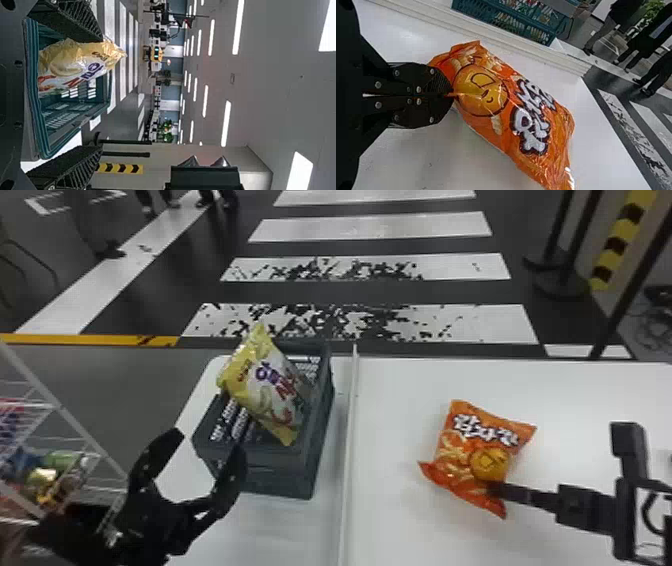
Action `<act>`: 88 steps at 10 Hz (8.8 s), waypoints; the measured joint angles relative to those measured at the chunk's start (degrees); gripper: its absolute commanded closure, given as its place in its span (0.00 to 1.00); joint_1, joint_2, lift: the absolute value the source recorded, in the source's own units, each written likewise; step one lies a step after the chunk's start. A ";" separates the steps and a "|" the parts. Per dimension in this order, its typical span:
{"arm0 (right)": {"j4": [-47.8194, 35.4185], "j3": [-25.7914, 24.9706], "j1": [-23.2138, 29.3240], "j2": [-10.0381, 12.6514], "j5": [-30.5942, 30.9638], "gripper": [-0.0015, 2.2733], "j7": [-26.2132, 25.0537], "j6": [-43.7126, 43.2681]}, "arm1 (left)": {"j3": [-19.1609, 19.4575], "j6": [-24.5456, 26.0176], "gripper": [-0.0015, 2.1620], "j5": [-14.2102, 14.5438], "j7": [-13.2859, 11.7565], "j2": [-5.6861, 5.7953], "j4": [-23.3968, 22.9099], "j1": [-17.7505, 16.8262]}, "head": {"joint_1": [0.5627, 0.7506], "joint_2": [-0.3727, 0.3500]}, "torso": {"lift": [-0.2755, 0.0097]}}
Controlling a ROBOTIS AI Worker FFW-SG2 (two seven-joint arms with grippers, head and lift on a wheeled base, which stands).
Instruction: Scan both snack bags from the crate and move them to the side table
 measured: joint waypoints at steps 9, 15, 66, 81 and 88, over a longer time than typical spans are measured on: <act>-30.97 17.63 7.68 -2.99 40.24 0.98 -20.46 10.53 | -0.42 -0.02 0.01 0.10 0.00 -0.15 1.26 -0.61 | 0.70 0.52 | 0.62; -18.41 52.74 3.74 -5.36 82.89 0.98 -29.02 16.91 | -0.37 -0.01 0.01 0.18 0.00 -0.13 1.88 -0.86 | 0.70 0.58 | 0.62; 10.19 31.51 -9.52 4.48 31.01 0.94 -11.74 -29.22 | -0.88 -0.01 0.01 0.09 -0.09 -0.13 4.53 -1.84 | 0.70 0.91 | 0.62; 0.72 20.73 -4.82 3.79 29.43 0.94 -12.14 -27.79 | -1.04 -0.01 0.01 0.09 -0.09 0.13 4.62 -1.79 | 0.70 0.80 | 0.62; 0.47 19.43 -1.02 1.21 29.46 0.94 -11.20 -29.17 | -1.21 -0.01 0.01 0.09 -0.09 0.09 4.73 -1.84 | 0.70 0.76 | 0.62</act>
